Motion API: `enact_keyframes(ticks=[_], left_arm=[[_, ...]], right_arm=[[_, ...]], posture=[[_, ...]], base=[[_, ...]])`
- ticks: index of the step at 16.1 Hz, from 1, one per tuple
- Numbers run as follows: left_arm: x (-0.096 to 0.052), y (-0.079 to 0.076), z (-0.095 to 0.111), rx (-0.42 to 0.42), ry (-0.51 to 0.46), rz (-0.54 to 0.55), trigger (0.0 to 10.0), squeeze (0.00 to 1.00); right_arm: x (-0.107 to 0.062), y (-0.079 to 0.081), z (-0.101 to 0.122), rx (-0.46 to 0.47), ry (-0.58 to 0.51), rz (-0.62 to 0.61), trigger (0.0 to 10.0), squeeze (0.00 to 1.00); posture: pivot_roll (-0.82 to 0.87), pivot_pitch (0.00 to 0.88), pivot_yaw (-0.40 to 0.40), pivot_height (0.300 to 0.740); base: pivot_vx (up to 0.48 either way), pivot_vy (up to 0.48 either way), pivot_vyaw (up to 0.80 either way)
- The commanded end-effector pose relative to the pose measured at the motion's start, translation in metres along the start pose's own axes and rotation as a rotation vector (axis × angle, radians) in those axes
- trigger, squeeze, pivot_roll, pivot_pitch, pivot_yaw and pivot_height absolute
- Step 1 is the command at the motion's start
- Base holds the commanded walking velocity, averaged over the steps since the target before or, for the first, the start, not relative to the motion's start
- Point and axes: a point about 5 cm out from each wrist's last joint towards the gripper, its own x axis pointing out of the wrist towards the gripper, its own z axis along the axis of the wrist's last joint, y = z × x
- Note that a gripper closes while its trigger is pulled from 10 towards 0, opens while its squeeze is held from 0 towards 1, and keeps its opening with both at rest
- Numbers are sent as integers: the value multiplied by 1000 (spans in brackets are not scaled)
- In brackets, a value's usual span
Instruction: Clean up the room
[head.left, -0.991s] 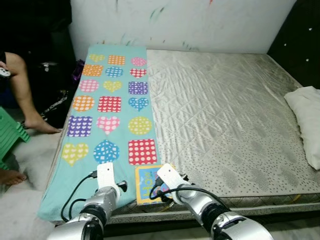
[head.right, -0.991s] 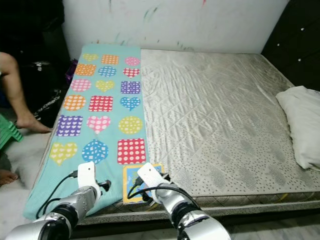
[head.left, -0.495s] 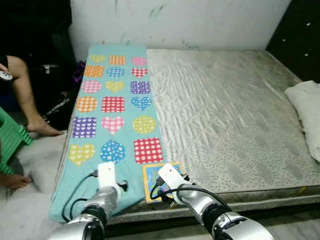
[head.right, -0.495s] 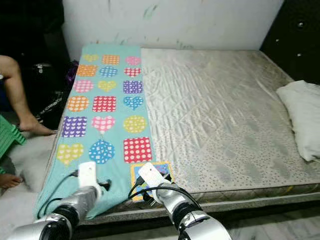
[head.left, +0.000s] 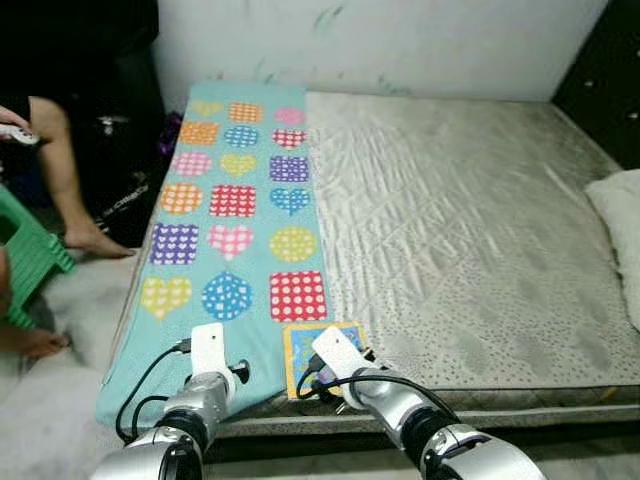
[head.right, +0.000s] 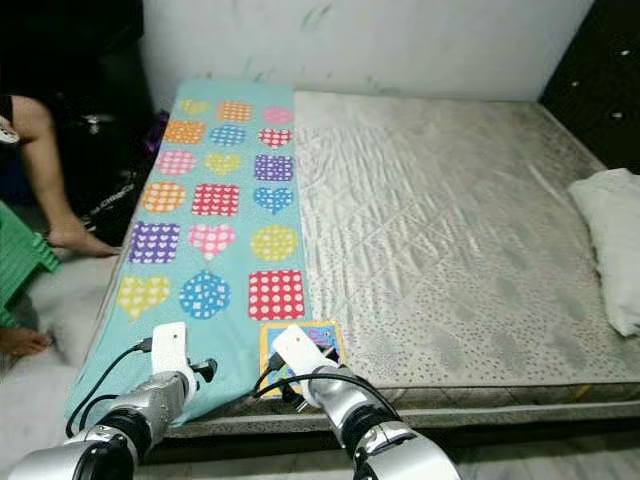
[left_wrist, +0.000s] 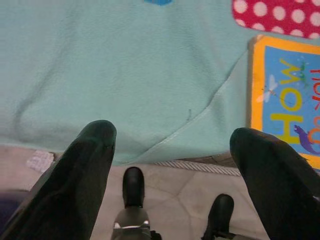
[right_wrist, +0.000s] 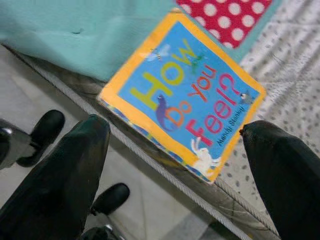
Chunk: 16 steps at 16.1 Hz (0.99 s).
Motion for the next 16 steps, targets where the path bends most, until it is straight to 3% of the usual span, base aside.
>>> enact_keyframes(ticks=[1,16], left_arm=[[0,-5,0,10,2,-17,10000,0],[0,-5,-1,22,14,-16,10000,0]], right_arm=[[0,-2,0,7,2,-6,10000,0],[0,-1,1,1,1,-4,10000,0]], posture=[[-158,32,-79,740],[-164,35,-71,740]], base=[[0,0,0],[0,-293,0]])
